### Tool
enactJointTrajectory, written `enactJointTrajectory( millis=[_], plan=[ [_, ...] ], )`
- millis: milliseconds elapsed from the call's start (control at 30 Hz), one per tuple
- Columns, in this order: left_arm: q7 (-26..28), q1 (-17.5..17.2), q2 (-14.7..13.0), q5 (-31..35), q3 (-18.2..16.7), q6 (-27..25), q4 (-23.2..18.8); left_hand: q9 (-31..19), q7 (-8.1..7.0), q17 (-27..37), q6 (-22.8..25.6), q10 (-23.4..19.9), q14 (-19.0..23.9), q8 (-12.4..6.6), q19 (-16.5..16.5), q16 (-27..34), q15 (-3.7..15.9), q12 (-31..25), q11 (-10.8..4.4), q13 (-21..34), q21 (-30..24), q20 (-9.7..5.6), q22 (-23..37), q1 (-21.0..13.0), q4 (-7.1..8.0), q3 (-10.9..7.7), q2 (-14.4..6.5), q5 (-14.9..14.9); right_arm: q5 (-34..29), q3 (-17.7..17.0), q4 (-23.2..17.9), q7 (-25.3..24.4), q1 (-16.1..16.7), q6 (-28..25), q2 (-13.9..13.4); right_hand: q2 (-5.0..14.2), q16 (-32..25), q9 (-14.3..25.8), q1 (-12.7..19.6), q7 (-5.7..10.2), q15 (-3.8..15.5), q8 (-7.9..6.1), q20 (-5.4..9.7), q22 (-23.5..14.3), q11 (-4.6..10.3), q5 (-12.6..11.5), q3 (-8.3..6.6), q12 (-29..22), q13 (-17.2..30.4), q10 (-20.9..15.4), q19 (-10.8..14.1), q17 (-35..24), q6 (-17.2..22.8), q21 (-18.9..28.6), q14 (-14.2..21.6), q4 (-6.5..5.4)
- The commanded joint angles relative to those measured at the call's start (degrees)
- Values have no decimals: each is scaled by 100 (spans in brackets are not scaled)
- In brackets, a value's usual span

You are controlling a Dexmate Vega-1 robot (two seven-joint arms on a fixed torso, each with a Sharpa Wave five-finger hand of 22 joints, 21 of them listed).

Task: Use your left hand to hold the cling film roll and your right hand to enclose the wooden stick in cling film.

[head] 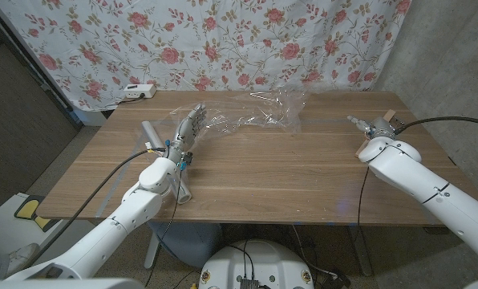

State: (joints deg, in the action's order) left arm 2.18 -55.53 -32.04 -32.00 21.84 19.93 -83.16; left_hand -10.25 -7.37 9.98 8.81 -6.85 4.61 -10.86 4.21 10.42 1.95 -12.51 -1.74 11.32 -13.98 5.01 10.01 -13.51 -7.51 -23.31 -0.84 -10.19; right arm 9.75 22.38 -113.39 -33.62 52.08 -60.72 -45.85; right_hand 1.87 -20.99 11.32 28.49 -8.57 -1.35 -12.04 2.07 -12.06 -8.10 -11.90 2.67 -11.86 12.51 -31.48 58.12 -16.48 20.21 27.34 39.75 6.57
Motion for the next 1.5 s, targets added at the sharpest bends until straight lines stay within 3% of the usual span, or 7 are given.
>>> enactJointTrajectory(
  millis=[33, 433, 500, 533, 800, 1233, 1500],
  plan=[
    [33, -51, -24, 12, -23, 8, -52, -30, 7, 20, 26, -37, 30, -1, 17, 26, -58, 0, -5, 28, 16, 15, 9, -14, -37, -6, -53, 4, 138, 76, 87, 26, -162, -226, 72, 15, 8, 31, 98, -130, 51, 28, 35, 12, -49, -22, -26, 4, -4, -22, 59, 12, -51, 24, 81, 40],
    [13, -88, -40, -21, -39, 8, -85, -30, 5, 20, 16, -40, 27, 3, 27, 25, -53, -1, -4, 29, 37, 17, 9, -13, -39, -7, -56, 3, 149, 141, 97, -45, -254, -381, 111, 54, 73, 26, 254, -302, 24, 2, 54, 84, -122, -15, -81, 7, -20, -52, 103, 97, 26, 5, 95, 97],
    [7, -84, -49, -12, -35, 1, -83, -30, 4, 20, 17, -40, 25, 2, 29, 24, -53, -1, -3, 29, 39, 19, 9, -13, -39, -7, -56, 3, 161, 122, 95, -58, -237, -364, 117, 50, 168, 22, 269, -316, -165, 7, -112, 128, -137, -3, -77, 27, -29, -17, -20, 149, 30, -76, -28, 91],
    [16, -91, -28, -27, -41, 23, -73, -30, 4, 20, 18, -36, 26, 2, 30, 24, -52, 1, 4, 29, 42, 18, 9, -13, -40, -7, -56, 3, 182, 80, 91, -76, -200, -348, 136, 32, 300, 19, 281, -311, -393, 13, -370, 173, -160, 11, -67, 50, -39, 40, -244, 207, 33, -215, -228, 86],
    [-17, -73, -21, -27, -31, 39, -43, -29, 1, 20, 23, -42, 24, 0, 35, 23, -57, -1, -3, 29, 55, 23, 10, -11, -40, -7, -57, 3, 253, 36, 96, -104, -167, -377, 163, 61, 448, 16, 293, -323, -536, 38, -540, 214, -250, 17, -71, 98, -51, 209, -436, 271, -10, -382, -439, 64],
    [-21, -75, 3, -30, -24, 66, -15, -29, -3, 20, 18, -33, 25, 2, 40, 23, -55, 3, -4, 29, 70, 15, 10, -9, -41, -7, -57, 4, -160, 504, 279, -575, -426, -839, 480, 43, 352, 9, 991, -342, -112, -27, -149, 193, -190, 5, -256, -69, -58, -282, -22, 386, 223, -415, 84, 288],
    [-21, -93, 15, -34, -28, 101, 8, -29, -1, 20, 19, -46, 22, 2, 42, 22, -56, -2, -8, 29, 83, 19, 11, -7, -42, -6, -57, 4, -379, 741, 404, -685, -640, -1129, 672, 23, 207, 11, 1033, -331, 109, -70, -11, 169, -52, 25, -251, -140, -43, -551, 158, 332, 390, -379, 389, 220]
  ],
)
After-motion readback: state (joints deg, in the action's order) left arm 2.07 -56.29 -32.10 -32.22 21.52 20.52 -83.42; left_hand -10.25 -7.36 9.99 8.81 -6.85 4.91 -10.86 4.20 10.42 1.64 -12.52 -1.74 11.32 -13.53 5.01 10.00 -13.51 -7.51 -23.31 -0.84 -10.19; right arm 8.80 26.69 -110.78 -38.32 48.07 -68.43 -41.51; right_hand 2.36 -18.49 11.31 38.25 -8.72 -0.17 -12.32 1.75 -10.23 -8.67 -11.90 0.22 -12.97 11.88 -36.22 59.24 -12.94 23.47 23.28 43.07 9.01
